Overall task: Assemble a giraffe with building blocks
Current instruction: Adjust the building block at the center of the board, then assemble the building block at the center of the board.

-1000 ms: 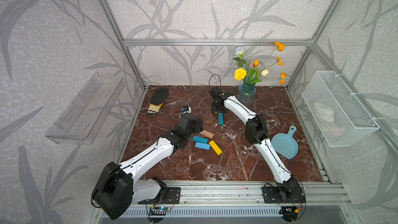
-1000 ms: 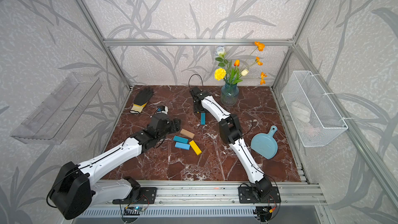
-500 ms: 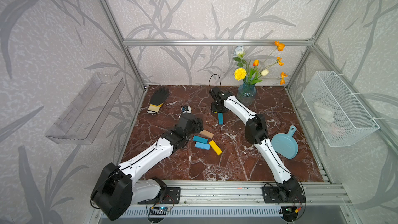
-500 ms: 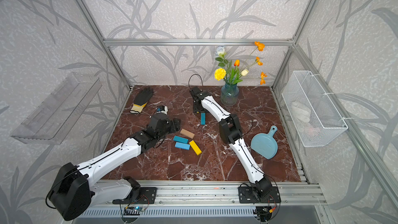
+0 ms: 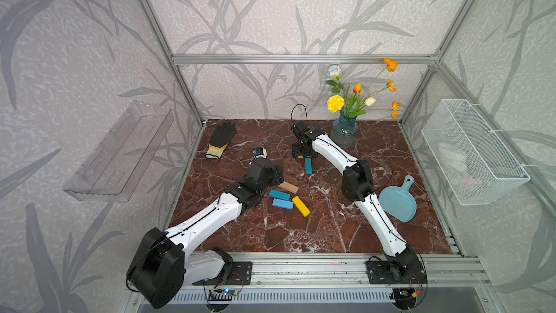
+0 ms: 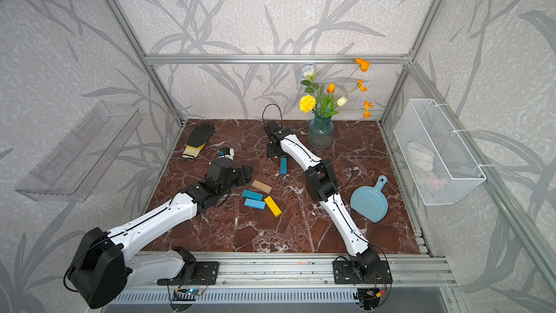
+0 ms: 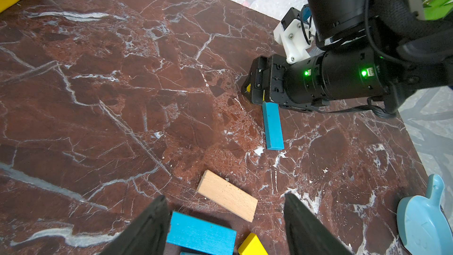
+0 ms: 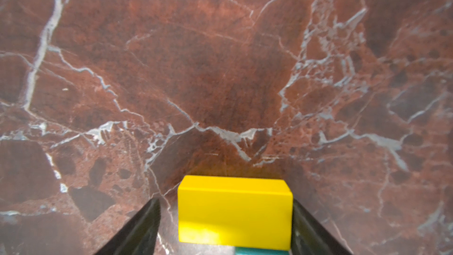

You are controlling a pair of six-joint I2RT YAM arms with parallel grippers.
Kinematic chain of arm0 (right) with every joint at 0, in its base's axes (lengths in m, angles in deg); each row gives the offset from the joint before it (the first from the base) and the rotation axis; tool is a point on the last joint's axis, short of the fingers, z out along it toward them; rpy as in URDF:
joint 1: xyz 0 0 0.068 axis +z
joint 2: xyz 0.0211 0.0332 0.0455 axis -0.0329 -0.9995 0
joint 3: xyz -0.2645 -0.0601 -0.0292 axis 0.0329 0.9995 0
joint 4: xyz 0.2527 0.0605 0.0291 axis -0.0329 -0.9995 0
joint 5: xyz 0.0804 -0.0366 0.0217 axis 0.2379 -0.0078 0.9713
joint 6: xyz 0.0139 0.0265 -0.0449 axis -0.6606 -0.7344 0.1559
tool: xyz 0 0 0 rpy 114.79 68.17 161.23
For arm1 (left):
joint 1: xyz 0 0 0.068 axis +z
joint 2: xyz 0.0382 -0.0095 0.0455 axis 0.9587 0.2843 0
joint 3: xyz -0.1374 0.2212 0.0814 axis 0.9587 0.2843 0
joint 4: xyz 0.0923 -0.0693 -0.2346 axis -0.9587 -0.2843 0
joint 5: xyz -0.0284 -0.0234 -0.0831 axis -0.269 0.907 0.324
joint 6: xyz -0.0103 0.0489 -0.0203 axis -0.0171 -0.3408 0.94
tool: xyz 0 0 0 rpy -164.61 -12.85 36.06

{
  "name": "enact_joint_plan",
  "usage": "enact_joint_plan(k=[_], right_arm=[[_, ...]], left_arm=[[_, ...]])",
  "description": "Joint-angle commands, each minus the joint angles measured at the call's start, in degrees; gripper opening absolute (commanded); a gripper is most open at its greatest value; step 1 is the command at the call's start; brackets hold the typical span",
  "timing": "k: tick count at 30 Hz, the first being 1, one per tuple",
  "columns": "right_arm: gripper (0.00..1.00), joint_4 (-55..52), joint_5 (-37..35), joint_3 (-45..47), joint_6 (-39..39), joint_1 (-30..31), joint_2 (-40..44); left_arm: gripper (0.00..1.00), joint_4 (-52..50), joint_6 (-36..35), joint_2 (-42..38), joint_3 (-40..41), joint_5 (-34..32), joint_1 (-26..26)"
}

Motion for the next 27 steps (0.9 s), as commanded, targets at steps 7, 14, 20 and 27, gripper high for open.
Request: enact_joint_plan(k=[7, 14, 20, 27], right_arm=[[0.88, -1.4, -3.5, 0.3, 1.9, -2.1, 5.1], [0.90, 4.5, 0.4, 18.2, 4.6, -1.8, 21.6], [0.90, 16.9, 3.4, 46.1, 0.9, -0.5, 42.8], [0.79, 22.7, 6.2, 63.0, -2.7, 0.6, 52.6]], left_arm=[[0.75, -0.2, -0.2, -2.5, 1.9, 0.4, 0.3], [0.75, -0.5, -0.3, -3.6, 3.1, 0.2, 0.4], [0.75, -1.0, -0.4, -6.2, 4.0, 0.2, 0.4], [0.75, 2.3, -1.1, -5.7, 5.6, 1.3, 0.4]])
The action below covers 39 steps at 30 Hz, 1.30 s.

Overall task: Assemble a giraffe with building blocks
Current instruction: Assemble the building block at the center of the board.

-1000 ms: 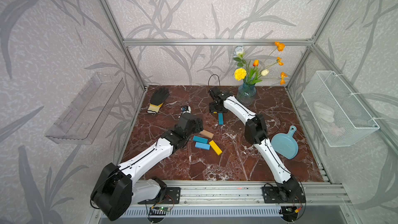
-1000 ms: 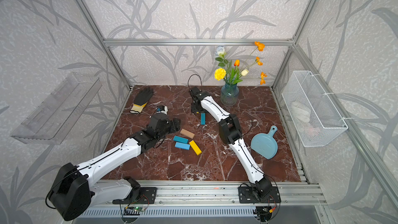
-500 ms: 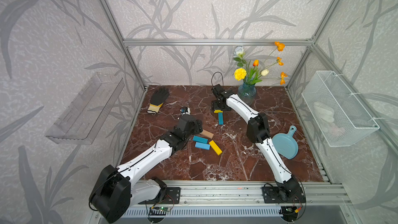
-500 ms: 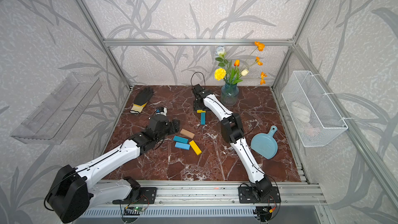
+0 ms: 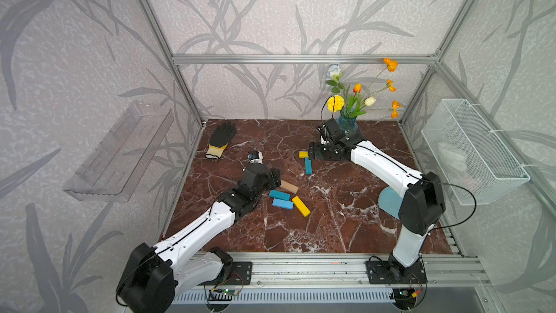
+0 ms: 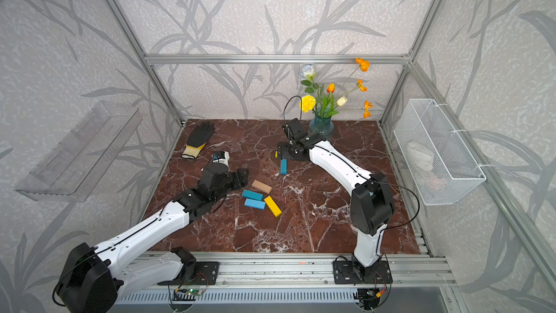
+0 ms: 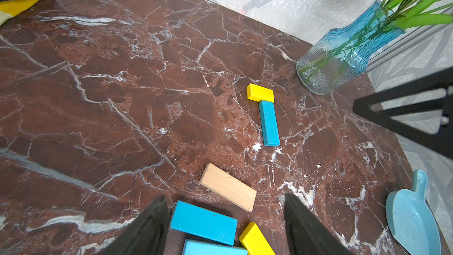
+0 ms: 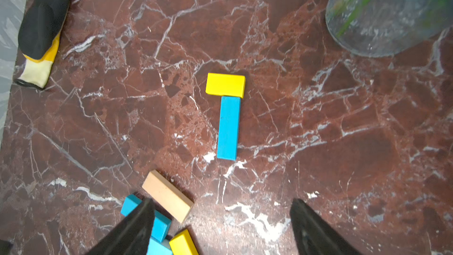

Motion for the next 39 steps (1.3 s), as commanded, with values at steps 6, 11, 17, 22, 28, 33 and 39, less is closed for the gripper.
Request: enact_joint_plan(k=[6, 11, 17, 22, 28, 33, 39], right_arm=[[0.51, 17.6, 4.3, 25.6, -5.8, 2.3, 14.2], [0.67, 10.1, -6.1, 28.7, 4.8, 14.1, 16.8], [0.71, 2.7, -11.4, 25.2, 9.5, 22.7, 10.0], [0.72, -1.0, -13.3, 20.9, 10.4, 24.7, 3.0], [0.72, -3.3, -13.1, 14.4, 11.6, 27.3, -6.2], [0.72, -2.6, -12.3, 11.9, 10.4, 27.4, -10.2], [0.66, -2.4, -11.9, 10.6, 6.1, 26.6, -14.0]], left_arm=[[0.66, -0.6, 1.2, 8.7, -2.3, 5.4, 0.7], [0.64, 1.9, 1.4, 7.3, 1.9, 7.8, 0.7], [0.66, 2.4, 2.8, 4.3, 6.4, 8.3, 0.5], [0.66, 2.1, 2.6, -0.3, 8.9, 7.6, 0.5], [0.66, 0.4, 2.1, -3.6, 9.4, 7.3, 0.5], [0.66, -1.4, 1.5, -5.8, 10.0, 6.7, 0.5], [0.67, -1.1, 1.2, -8.7, 11.7, 5.7, 0.5]])
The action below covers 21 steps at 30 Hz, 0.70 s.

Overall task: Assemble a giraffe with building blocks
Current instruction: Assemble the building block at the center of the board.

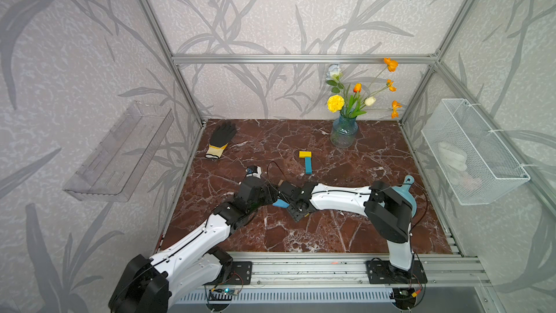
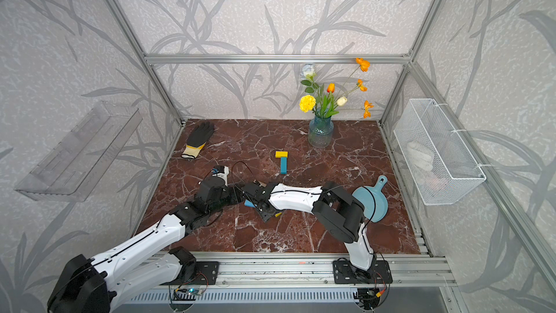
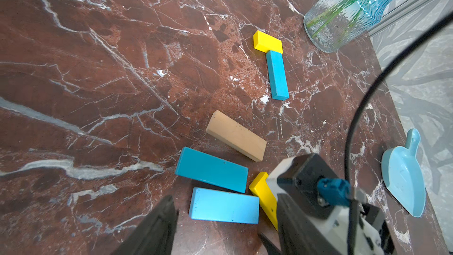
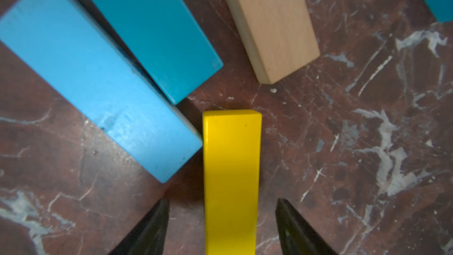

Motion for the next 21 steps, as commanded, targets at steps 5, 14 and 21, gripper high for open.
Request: enact_joint_plan(k=[5, 14, 21], right_arm=[[0.52, 2.9, 5.1, 3.9, -6.3, -4.3, -3.1], [0.31, 5.3, 2.4, 12.1, -11.3, -8.5, 3.7], [0.30, 3.3, 2.2, 9.7, -13.9, -11.0, 3.7]], left_arm=[[0.67, -1.4, -1.1, -2.5, 0.8, -1.1, 0.2], [0.67, -1.9, -1.2, -3.1, 0.3, -0.9, 0.2], [0.67, -1.4, -1.1, -2.0, -0.4, -0.6, 0.2]])
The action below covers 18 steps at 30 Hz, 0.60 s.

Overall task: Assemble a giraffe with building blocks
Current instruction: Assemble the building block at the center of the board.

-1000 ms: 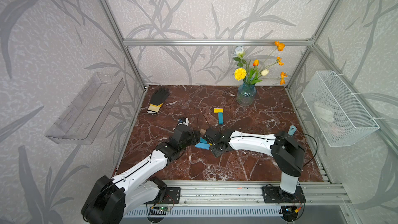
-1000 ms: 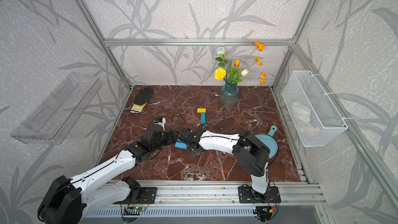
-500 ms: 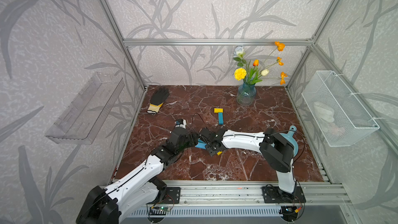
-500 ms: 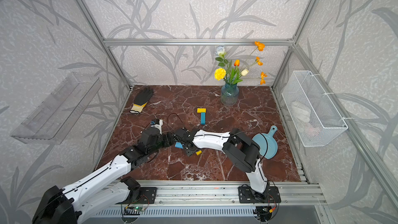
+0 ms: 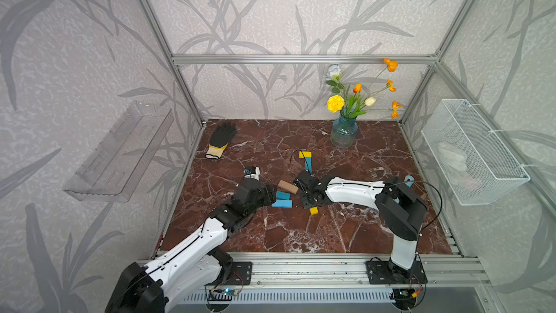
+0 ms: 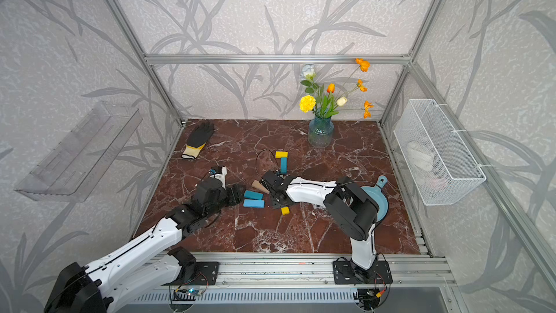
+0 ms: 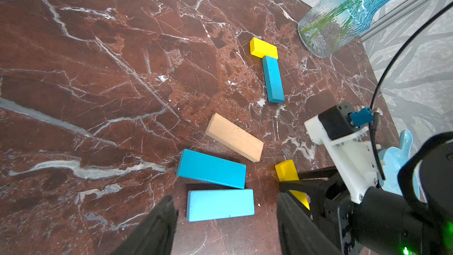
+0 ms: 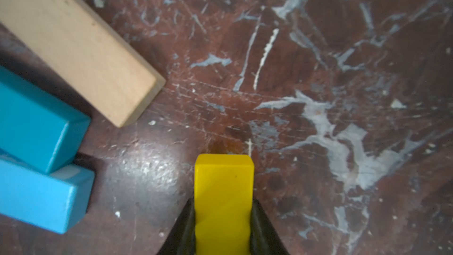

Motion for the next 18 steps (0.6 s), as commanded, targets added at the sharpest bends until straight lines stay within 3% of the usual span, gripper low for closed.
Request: enact_joint_plan(k=[1, 10, 18], right_arm=[[0.30, -6.4, -1.4, -1.5, -3.1, -1.3, -3.0], [0.31, -12.5, -4.4, -11.7, -9.6, -2.3, -8.5], [0.31, -11.9, -1.6, -17.4, -10.0, -3.3, -12.5]], left_arm=[[0.67, -1.0, -0.7, 0.4, -0.8, -0.4, 0.2], [0.67, -2.7, -0.3, 0.2, -1.7, 0.4, 0.2], [0.67, -3.5, -0.4, -0.8, -1.6, 0.6, 0.2]])
